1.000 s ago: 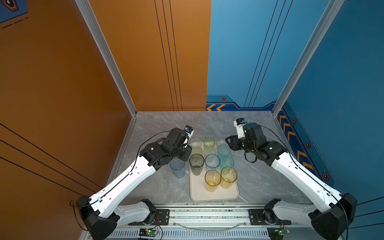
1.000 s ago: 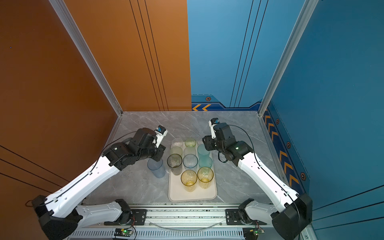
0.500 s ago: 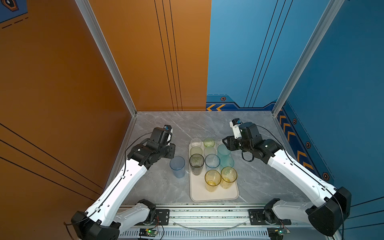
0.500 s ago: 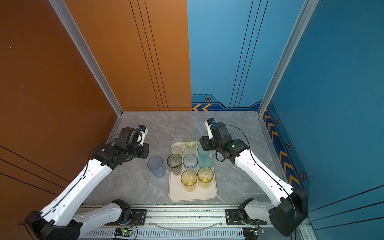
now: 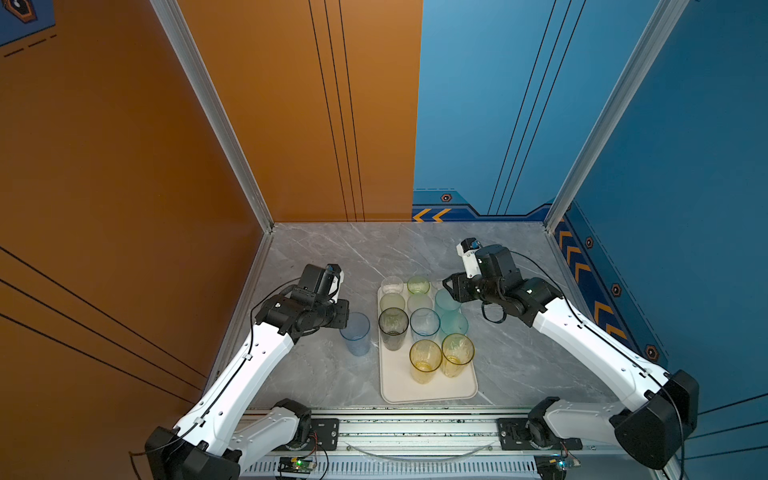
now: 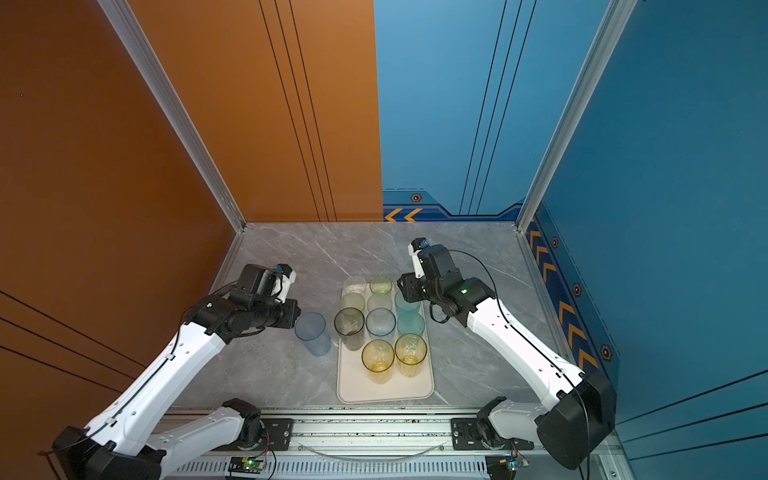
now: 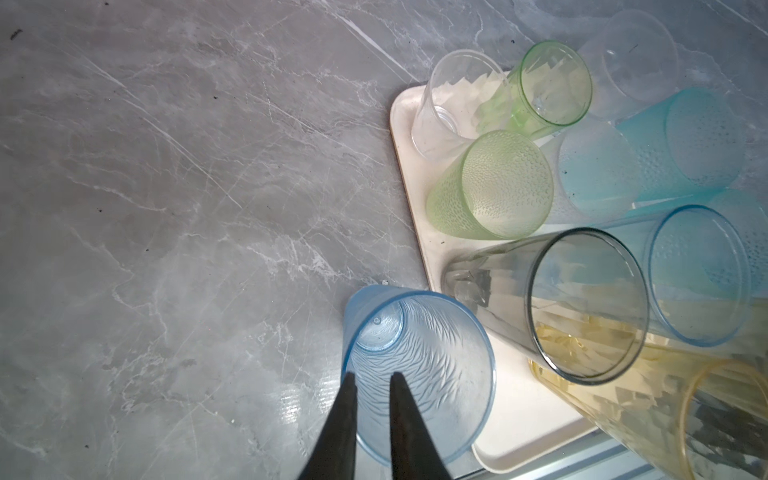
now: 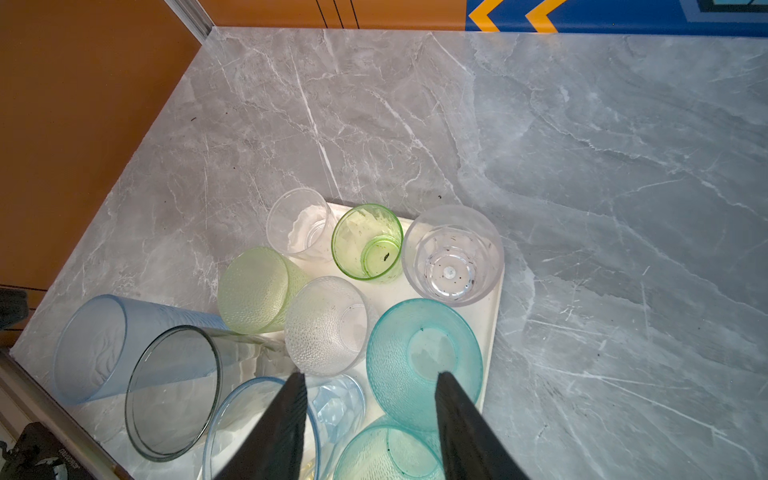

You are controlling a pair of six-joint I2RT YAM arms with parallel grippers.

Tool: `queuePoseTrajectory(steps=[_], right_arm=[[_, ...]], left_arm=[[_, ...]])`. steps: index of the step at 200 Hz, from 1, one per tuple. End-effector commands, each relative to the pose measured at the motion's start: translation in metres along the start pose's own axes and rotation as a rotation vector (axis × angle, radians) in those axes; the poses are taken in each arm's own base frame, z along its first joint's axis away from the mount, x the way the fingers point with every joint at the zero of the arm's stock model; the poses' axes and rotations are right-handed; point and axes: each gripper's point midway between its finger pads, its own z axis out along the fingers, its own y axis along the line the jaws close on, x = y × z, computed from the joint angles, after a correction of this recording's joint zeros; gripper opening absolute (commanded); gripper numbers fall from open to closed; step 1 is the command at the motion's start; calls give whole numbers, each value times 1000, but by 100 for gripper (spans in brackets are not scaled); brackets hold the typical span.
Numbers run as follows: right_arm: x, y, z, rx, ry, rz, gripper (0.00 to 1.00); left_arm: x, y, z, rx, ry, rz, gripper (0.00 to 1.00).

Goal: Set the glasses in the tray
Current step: 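Lower the left gripper onto the pale blue cup's rim and close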

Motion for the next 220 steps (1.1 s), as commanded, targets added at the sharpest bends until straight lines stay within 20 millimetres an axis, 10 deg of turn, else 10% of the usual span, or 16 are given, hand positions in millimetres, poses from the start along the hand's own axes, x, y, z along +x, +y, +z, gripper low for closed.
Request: queuePoseTrajectory(steps=[1, 220], right_arm=[[2, 5, 3, -24, 6, -15, 49], [12, 10, 6, -64, 21, -56, 49]], left_arm=[[21, 4, 3, 0, 60, -27, 18], [36, 19, 22, -102, 167, -77, 23]])
